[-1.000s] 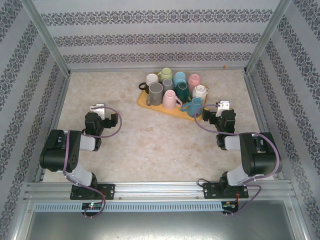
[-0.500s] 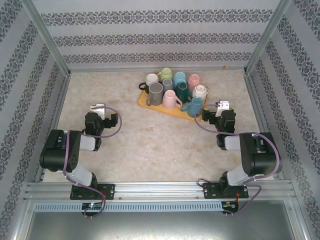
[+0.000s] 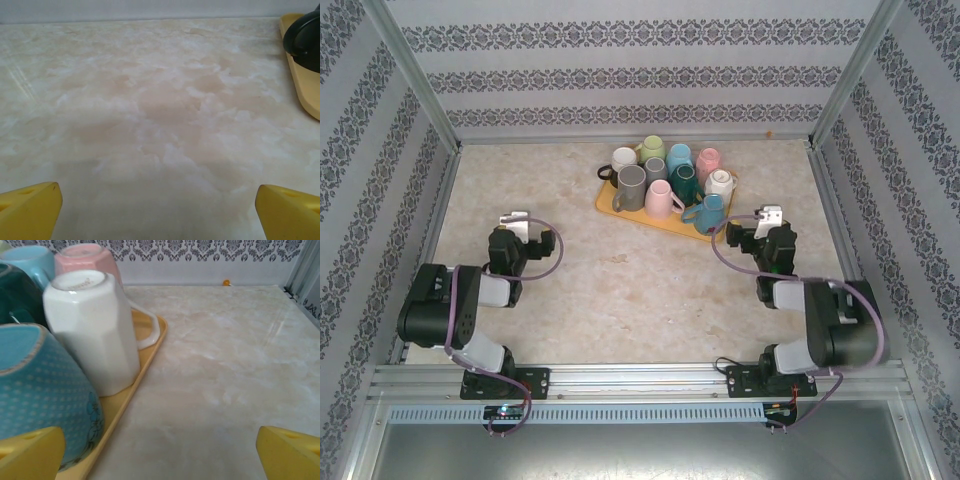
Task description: Turn the mug right side up
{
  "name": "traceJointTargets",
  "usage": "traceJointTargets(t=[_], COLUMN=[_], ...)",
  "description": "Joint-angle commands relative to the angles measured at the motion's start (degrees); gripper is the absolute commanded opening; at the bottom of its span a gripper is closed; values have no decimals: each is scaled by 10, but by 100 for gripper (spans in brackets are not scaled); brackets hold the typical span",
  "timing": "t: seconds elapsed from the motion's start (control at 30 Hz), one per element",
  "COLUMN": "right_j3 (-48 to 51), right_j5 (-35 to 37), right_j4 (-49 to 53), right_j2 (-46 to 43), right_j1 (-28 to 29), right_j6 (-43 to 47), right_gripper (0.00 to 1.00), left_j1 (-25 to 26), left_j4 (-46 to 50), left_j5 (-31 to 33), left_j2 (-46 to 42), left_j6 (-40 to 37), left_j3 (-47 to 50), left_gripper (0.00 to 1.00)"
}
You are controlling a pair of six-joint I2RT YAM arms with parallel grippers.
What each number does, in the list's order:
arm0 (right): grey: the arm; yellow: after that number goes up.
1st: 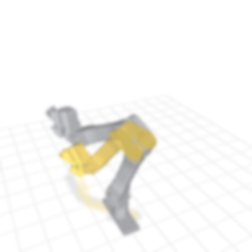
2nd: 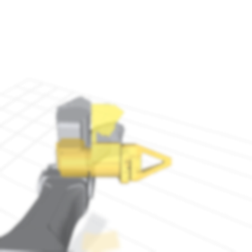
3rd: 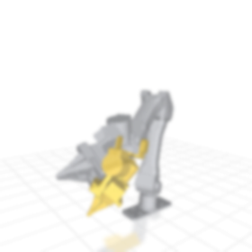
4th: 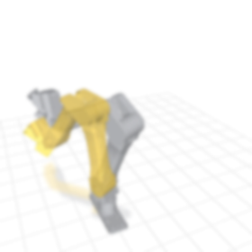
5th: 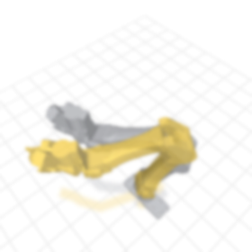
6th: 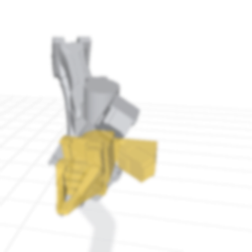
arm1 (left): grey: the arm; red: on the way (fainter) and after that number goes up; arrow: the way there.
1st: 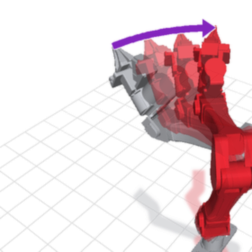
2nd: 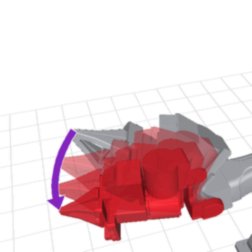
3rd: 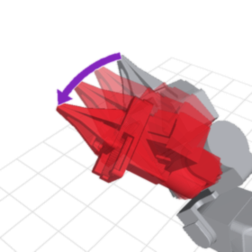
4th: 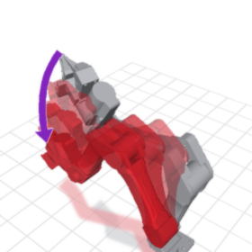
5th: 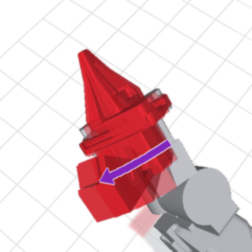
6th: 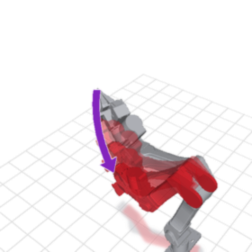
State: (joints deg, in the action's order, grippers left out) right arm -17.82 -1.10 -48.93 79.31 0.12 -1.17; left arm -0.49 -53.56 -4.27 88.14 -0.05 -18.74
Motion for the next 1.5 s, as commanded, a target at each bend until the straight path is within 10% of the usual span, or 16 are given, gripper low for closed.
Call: traceJointTargets(t=[0.0, 0.2, 0.33, 0.57, 0.8, 0.87, 1.03, 1.27, 1.47], right_j3=[-5, -51, -123, -352, -573, -554, -515, -592, -576], right_j5=[6, 8, 57, 303, 267, 307, 111, 151, 128], right_j4=[73, 280, 441, 765, 1051, 1017, 930, 976, 894], right_j2=[-116, -363, -449, -375, -247, -253, -225, -66, -42], right_j1=[18, 92, 217, 452, 463, 445, 288, 274, 274], right_j6=[4, -33, -39, -132, -230, -251, -269, -379, -339], right_gripper=[98, 98, 98, 98, 98, 98, 98, 98, 98], left_j1=[0, 35, 166, 428, 465, 462, 414, 331, 306], left_j4=[17, 140, 420, 752, 1086, 1093, 966, 731, 650], left_j5=[19, 4, 45, 228, 209, 214, 156, 130, 46], left_j2=[-81, -273, -356, -376, -265, -240, -236, -246, -121], left_j6=[-4, 44, 67, 117, 219, 221, 250, 290, 162], left_j3=[6, -27, -153, -320, -496, -503, -450, -349, -412], left_gripper=[100, 100, 100, 100, 100, 100, 100, 100, 100])
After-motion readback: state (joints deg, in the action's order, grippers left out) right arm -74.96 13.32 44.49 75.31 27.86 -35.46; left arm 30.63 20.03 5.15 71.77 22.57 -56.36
